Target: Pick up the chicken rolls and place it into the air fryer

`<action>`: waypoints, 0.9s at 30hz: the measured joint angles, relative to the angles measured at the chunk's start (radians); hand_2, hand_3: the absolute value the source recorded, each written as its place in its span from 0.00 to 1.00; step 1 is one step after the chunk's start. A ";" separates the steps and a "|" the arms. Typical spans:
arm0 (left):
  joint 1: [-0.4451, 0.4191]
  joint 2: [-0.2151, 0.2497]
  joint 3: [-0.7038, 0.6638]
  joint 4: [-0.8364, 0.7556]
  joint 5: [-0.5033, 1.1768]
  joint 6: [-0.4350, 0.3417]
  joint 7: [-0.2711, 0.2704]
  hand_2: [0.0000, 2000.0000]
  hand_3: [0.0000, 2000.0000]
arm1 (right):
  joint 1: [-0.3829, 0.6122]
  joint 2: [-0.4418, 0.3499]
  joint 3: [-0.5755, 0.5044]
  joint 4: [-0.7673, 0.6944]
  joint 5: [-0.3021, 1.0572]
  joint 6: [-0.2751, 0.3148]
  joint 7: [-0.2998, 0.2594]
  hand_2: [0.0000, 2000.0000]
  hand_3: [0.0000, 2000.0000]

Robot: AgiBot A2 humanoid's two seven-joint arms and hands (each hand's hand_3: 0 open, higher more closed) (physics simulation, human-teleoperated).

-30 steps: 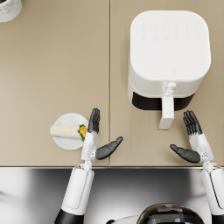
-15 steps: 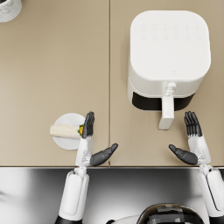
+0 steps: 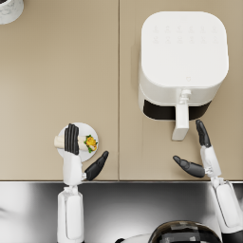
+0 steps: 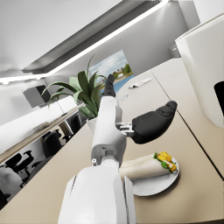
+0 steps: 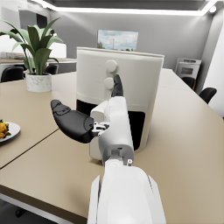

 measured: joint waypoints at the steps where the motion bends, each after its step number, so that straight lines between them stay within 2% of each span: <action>1: 0.003 0.000 -0.010 0.001 0.045 -0.111 -0.034 0.00 0.00 | 0.001 -0.003 0.001 -0.005 0.001 0.000 0.000 0.00 0.00; 2: 0.006 0.000 -0.020 0.002 0.090 -0.204 -0.066 0.00 0.00 | 0.001 -0.006 0.000 -0.009 0.001 0.000 0.000 0.00 0.00; 4: 0.014 -0.001 -0.038 0.002 0.181 -0.317 -0.104 0.00 0.00 | 0.001 -0.011 -0.002 -0.019 0.002 0.000 0.000 0.00 0.00; 8: 0.035 -0.006 -0.061 0.014 0.362 -0.408 -0.130 0.00 0.00 | -0.001 -0.020 -0.008 -0.037 0.003 0.000 0.000 0.00 0.00; 15: 0.059 -0.011 -0.081 0.038 0.680 -0.413 -0.115 0.00 0.00 | 0.000 -0.037 -0.016 -0.064 0.003 0.000 0.000 0.00 0.00; 21: 0.082 -0.016 -0.072 0.086 0.953 -0.469 -0.101 0.00 0.00 | -0.003 -0.049 -0.045 -0.086 0.003 0.000 0.000 0.00 0.00; 27: 0.123 -0.016 -0.014 0.187 1.053 -0.480 -0.100 0.00 0.00 | 0.002 -0.063 -0.061 -0.109 0.003 0.000 0.000 0.00 0.00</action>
